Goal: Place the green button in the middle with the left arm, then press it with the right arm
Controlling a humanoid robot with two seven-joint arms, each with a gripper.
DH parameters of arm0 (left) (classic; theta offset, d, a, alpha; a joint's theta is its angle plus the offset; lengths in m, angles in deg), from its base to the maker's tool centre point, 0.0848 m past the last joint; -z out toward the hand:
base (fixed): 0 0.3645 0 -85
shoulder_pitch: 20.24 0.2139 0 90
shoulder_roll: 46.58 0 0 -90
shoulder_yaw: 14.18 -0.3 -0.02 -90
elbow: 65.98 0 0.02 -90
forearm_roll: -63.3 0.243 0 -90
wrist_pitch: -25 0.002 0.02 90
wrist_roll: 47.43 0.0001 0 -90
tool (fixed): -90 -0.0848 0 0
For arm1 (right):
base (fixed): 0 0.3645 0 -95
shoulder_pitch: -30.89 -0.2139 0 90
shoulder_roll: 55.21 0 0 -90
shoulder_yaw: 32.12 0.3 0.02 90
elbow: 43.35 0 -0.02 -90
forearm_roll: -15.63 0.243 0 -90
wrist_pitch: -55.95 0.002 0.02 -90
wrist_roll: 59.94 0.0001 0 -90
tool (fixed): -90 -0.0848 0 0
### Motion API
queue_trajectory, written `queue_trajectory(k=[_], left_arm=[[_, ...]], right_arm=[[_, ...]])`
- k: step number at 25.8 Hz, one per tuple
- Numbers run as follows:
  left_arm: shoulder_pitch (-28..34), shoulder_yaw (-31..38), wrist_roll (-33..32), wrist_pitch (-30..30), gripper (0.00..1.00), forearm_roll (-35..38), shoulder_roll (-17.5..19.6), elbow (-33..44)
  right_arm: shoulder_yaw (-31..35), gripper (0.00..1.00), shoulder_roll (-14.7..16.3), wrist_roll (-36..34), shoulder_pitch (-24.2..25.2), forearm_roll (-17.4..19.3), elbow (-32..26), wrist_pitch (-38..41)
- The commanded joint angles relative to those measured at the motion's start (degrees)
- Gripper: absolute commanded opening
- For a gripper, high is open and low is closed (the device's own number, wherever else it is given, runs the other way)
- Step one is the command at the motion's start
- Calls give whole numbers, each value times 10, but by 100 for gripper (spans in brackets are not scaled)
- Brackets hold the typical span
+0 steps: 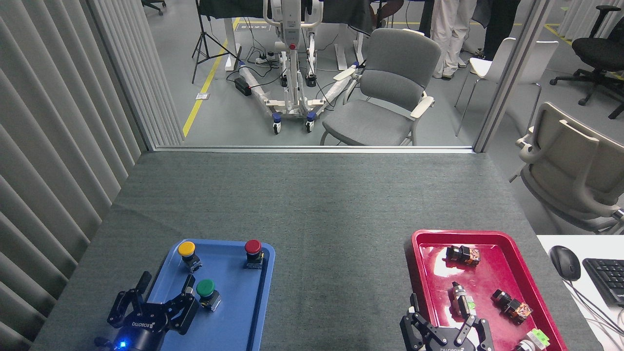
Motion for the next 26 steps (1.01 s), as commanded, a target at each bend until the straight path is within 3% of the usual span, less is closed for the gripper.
queue_trajectory(k=[1,5,11,26], left_arm=[[0,8,0,0,100,-14,0,0],[3,9,-23,9,100,-20,3,7],[26,8,-6,-5,100,-18,9,11],[28,8,-7,-5,100,-13,7,14]], right_arm=[[1,100,-4,0,-1,0,0,-3],[4,100,-6,-1,0,-1,0,-12],[7,100,10,-1,-7,0,3,-12],[7,100,6,-4,-10,-1,2,-17]])
